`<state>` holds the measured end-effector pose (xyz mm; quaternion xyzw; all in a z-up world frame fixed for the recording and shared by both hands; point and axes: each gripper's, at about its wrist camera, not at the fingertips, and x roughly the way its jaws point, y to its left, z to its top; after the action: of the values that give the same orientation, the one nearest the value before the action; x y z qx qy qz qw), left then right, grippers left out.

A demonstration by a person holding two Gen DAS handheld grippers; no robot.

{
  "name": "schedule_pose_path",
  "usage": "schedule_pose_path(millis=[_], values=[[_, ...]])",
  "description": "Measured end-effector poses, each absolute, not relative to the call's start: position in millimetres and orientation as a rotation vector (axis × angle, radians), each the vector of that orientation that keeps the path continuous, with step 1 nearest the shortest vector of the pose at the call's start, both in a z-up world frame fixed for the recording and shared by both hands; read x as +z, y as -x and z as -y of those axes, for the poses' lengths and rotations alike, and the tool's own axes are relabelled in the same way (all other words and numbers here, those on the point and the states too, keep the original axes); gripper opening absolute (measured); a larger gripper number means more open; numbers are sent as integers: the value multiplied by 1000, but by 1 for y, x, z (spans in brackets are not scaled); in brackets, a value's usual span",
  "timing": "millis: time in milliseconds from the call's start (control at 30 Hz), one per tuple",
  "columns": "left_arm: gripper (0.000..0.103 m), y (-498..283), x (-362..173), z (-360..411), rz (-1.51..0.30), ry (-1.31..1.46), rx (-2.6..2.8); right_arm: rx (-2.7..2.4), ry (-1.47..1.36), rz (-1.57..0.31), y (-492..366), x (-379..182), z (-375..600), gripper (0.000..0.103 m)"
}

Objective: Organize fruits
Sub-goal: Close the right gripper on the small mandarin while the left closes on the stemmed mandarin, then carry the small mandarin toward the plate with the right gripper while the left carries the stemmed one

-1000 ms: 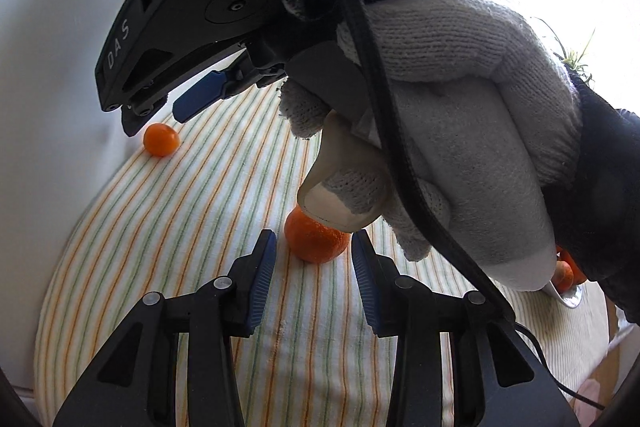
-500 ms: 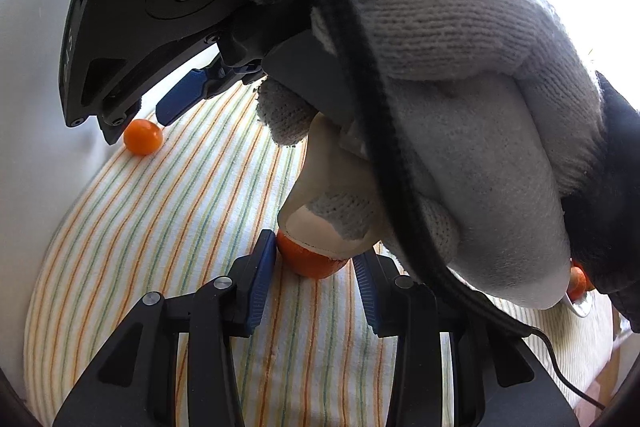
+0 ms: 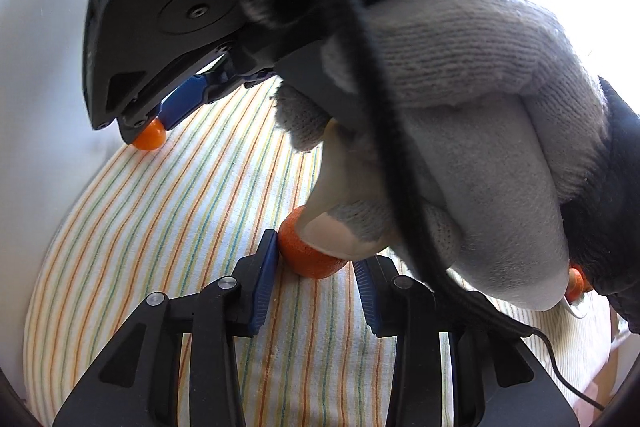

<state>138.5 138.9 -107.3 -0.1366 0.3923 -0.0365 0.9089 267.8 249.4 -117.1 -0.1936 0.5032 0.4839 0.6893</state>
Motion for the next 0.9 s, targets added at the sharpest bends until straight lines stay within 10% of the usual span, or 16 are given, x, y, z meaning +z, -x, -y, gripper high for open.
schedule_pose_path(millis=[900], values=[[35, -69, -81, -142, -735, 311, -77, 1041, 366, -1011, -223, -38, -172, 26]])
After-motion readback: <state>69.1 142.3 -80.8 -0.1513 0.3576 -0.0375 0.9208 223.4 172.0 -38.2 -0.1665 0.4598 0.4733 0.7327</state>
